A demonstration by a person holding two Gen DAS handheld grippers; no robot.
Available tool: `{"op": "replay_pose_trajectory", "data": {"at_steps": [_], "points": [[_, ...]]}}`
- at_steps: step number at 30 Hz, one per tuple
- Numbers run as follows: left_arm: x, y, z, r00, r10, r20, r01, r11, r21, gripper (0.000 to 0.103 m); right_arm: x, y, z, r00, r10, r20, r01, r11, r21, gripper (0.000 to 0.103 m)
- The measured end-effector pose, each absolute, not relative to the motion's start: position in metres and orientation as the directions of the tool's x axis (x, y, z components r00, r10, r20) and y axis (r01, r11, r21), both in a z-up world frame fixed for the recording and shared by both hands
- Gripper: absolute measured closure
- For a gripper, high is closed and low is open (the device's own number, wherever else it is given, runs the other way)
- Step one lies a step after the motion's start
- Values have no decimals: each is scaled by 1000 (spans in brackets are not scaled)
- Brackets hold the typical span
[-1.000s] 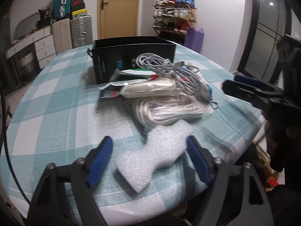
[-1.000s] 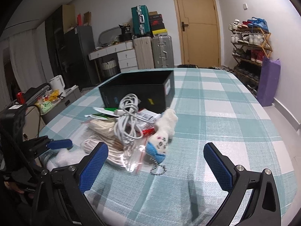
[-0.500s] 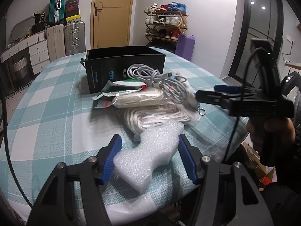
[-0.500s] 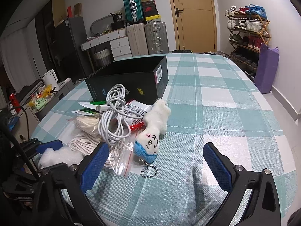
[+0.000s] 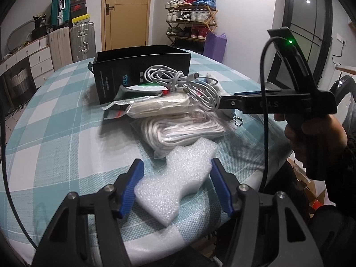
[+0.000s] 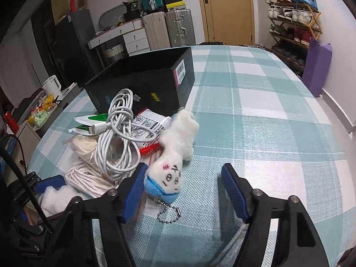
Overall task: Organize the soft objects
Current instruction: 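Grasp the white foam piece with the left gripper while the right grasps the white plush toy, then carry the foam piece and plush toy over the black box with both grippers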
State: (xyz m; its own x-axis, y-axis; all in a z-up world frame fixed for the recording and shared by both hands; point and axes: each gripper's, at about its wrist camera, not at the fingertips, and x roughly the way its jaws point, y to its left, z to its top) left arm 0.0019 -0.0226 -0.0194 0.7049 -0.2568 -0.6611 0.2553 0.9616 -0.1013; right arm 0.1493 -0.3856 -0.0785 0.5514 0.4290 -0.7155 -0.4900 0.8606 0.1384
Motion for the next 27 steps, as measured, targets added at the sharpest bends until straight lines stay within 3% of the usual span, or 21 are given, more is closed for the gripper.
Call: {"op": "replay_pose_trajectory", "data": {"at_steps": [6,12,27], "points": [[-2,-24,-16,707,-282,-648,284,953,-104,44,161,-382,-82,540,428,-725,-483,863,149,52],[-7,-24,-10,718,-297,-629,294,949,-113,44,163,-387,-84,548,421,-722,-470,870,151,77],[-8,-4,24,787,-279,-550,231,960,-157,44,124,-404,-55,647,458,-609,-496,860,120,79]]}}
